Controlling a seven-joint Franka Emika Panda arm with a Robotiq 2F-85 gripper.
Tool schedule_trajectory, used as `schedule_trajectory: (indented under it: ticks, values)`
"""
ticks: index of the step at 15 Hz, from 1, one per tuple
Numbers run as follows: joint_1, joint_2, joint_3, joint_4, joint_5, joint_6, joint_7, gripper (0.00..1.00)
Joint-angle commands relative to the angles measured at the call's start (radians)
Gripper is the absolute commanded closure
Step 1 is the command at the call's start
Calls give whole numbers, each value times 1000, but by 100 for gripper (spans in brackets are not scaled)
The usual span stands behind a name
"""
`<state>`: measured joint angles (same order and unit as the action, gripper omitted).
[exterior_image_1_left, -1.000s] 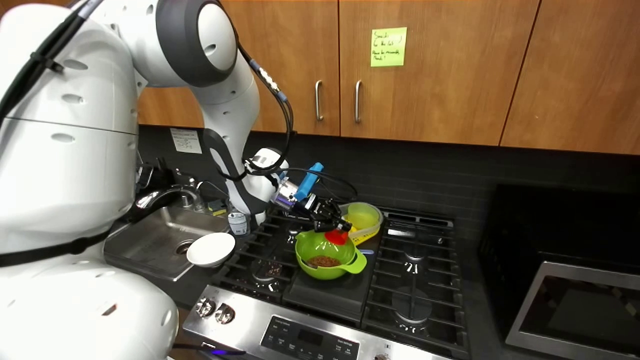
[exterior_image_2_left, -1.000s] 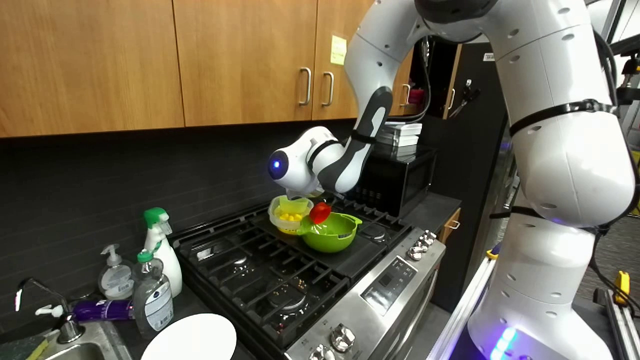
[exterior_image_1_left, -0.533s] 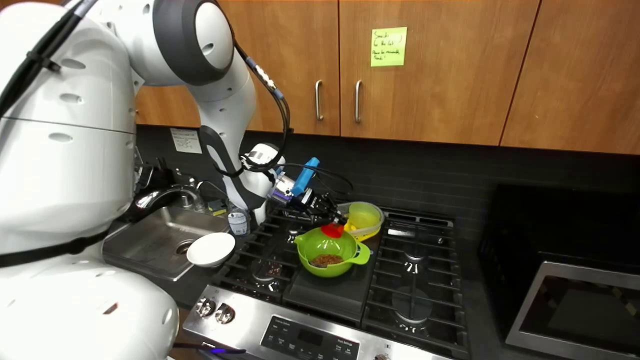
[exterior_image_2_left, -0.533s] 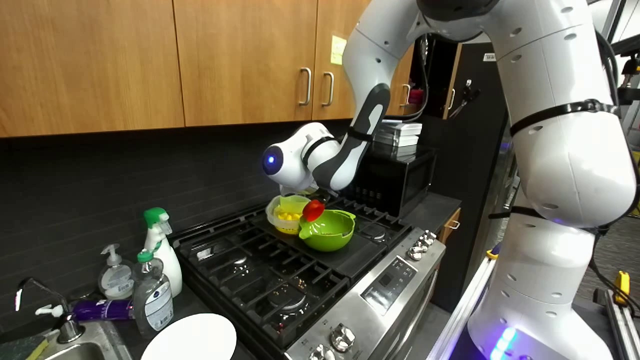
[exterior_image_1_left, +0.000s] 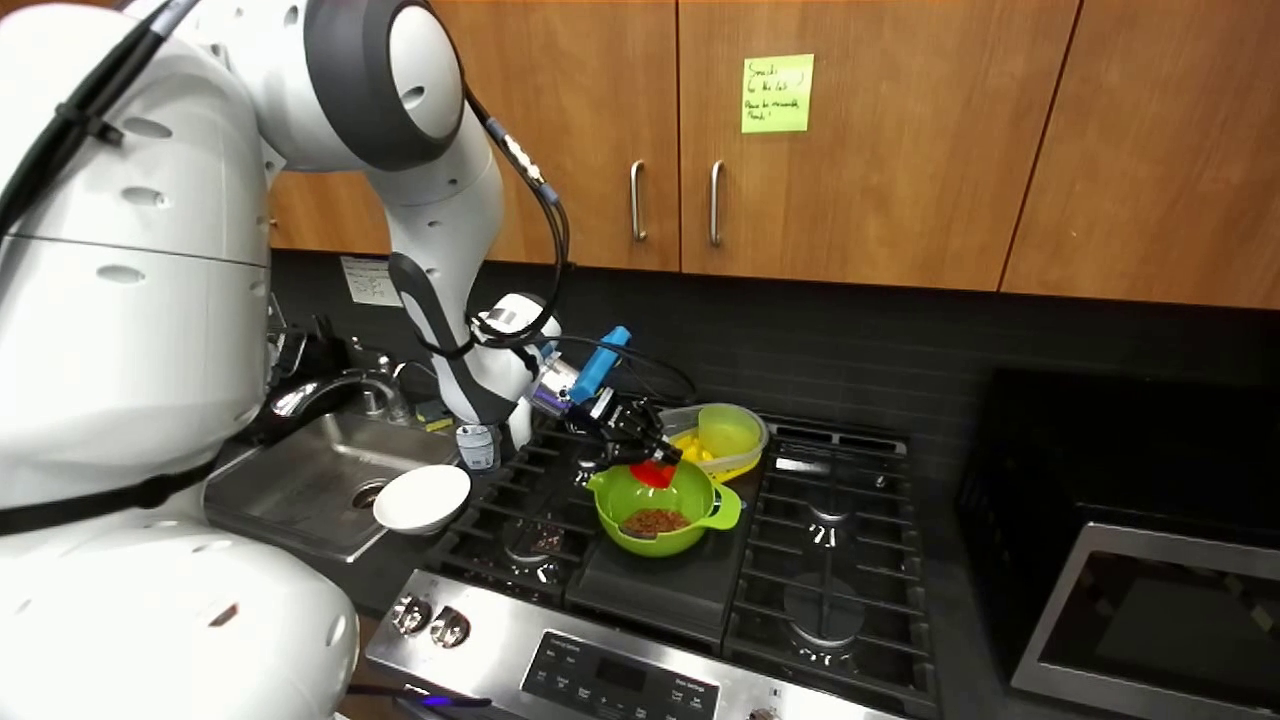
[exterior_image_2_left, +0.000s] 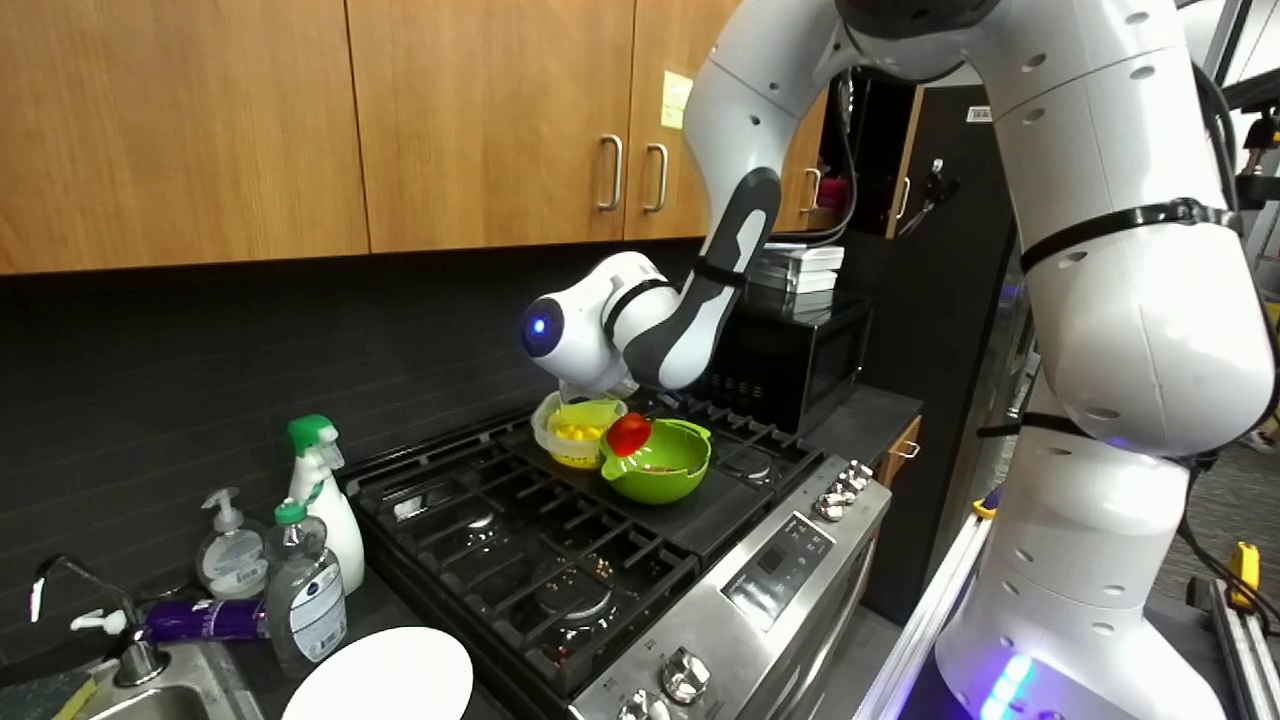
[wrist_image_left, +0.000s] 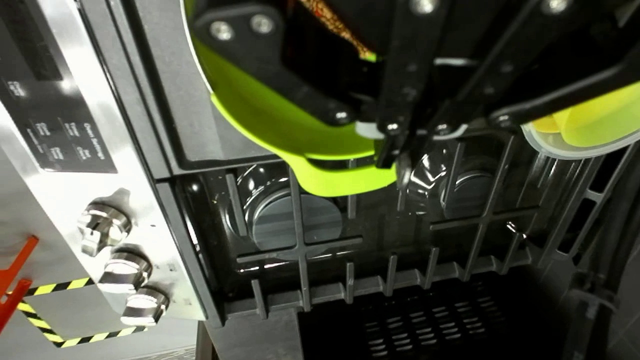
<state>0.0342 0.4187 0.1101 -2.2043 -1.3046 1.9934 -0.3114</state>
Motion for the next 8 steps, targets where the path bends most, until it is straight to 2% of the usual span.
schedule_trajectory:
  ticks: [1, 5, 6, 8]
  values:
    - [12, -29, 5, -43, 14, 7, 45, 99]
    - [11, -37, 0, -68, 0, 20, 94, 99]
    - [15, 0, 0, -35, 3, 6, 67, 96]
    - [14, -1, 0, -40, 3, 7, 80, 96]
